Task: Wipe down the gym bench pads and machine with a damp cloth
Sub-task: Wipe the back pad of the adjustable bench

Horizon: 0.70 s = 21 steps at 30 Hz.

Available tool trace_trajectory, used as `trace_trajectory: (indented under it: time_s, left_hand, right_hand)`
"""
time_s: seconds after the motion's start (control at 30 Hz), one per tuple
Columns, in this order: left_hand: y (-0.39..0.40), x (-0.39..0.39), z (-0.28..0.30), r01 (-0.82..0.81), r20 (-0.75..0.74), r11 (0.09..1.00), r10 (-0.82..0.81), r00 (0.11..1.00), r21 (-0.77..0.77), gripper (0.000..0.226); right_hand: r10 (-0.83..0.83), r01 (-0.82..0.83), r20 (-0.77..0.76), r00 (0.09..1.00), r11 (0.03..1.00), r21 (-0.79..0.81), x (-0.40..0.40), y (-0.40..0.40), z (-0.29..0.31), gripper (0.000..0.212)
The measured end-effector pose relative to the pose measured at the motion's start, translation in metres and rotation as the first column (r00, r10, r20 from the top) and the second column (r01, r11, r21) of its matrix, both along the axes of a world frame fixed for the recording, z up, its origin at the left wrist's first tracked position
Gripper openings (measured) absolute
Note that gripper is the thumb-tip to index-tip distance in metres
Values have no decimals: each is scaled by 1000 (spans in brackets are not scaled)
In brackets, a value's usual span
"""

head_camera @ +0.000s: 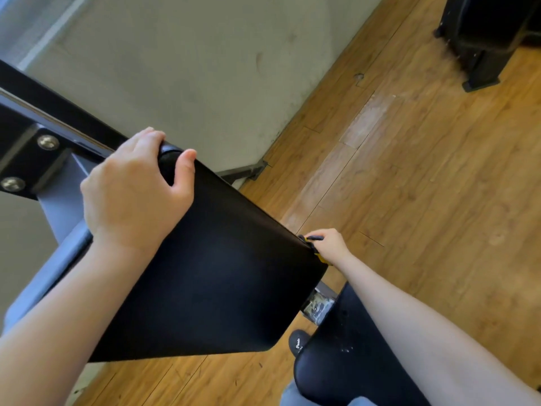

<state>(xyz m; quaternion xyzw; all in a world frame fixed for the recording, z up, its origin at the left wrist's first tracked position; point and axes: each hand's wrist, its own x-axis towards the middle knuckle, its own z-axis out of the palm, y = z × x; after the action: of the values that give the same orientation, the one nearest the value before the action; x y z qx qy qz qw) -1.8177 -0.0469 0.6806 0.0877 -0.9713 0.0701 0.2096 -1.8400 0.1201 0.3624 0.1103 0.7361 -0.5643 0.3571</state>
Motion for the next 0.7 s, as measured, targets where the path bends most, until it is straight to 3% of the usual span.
trace_trajectory:
  time_s: [0.07,0.17,0.33,0.47,0.53,0.6,0.7]
  left_hand:
    - [0,0,0,-2,2,1000,2,1000,2,49]
    - [2,0,0,11,12,1000,-11,1000,-2,48]
    - [4,1,3,26,28,1000,-26,999,4,49]
    - [6,1,8,5,50,999,-7,999,46,43]
    - [6,2,11,-10,54,994,4,999,113,35]
    - [7,3,14,-17,43,983,10,999,181,29]
    - [8,3,13,-27,24,978,23,999,208,42]
  right_hand:
    - [-12,3,70,997,992,125,3,7,-11,21]
    - [-50,43,51,997,992,115,-4,1,10,22]
    - [-96,55,-164,982,969,-242,-18,-22,133,17]
    - [-217,-88,-381,899,763,-641,-34,-36,247,19]
    - [-299,-170,-511,806,710,-683,-43,-50,281,20]
    - [-335,-207,-603,724,729,-653,-47,-65,295,20]
    - [-324,-170,-625,710,782,-599,-44,-70,266,20]
